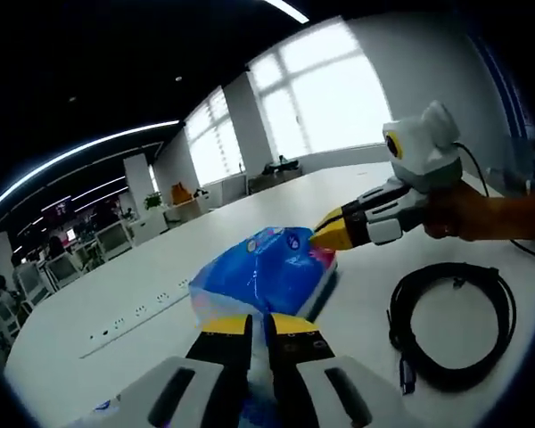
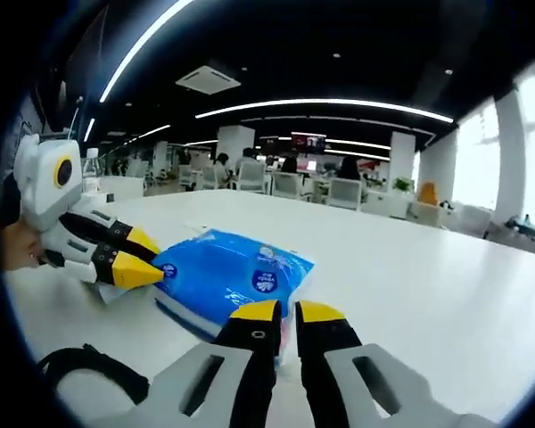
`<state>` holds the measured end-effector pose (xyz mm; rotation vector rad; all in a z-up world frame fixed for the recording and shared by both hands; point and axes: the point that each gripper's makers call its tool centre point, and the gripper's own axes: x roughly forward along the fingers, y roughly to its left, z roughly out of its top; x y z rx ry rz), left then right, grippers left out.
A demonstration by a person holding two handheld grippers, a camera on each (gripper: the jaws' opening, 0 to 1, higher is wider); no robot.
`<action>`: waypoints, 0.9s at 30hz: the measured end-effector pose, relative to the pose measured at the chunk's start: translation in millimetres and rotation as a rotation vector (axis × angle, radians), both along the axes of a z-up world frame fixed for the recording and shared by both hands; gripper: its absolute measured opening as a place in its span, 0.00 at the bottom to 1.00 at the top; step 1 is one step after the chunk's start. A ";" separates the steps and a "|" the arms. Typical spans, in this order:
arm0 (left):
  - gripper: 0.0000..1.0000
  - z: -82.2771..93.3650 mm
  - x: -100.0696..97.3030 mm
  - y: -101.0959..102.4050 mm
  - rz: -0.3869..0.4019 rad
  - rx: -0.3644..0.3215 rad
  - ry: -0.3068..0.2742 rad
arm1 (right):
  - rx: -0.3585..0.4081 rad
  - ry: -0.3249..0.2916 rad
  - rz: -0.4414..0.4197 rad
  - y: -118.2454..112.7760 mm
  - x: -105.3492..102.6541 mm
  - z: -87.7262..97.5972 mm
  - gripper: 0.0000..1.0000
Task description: Arrange the tabletop items into an orderly group along one side of the table until the central work area is clear of visible clutter.
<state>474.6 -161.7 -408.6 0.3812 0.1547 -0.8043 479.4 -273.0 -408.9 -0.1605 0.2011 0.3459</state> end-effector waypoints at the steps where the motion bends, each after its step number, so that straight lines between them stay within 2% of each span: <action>1: 0.02 1.1 1.8 0.5 0.002 0.001 -0.008 | 0.003 0.001 0.004 1.0 -0.7 -0.1 0.00; 7: 0.00 5.3 9.1 4.1 0.006 0.040 -0.050 | -0.039 -0.021 0.024 5.0 -2.1 1.8 0.00; 12: 0.00 19.8 7.3 6.7 0.020 0.074 -0.153 | -0.095 -0.082 0.034 8.5 -3.5 12.0 0.00; 20: 0.00 30.0 -3.4 5.6 0.009 0.100 -0.201 | -0.122 -0.141 0.031 11.0 -9.9 27.1 0.00; 21: 0.00 39.2 -4.8 3.3 -0.003 0.082 -0.251 | -0.135 -0.149 0.033 11.5 -12.1 28.7 0.00; 27: 0.00 49.8 -16.5 6.2 -0.008 0.081 -0.266 | -0.157 -0.185 0.044 13.9 -20.7 39.3 0.00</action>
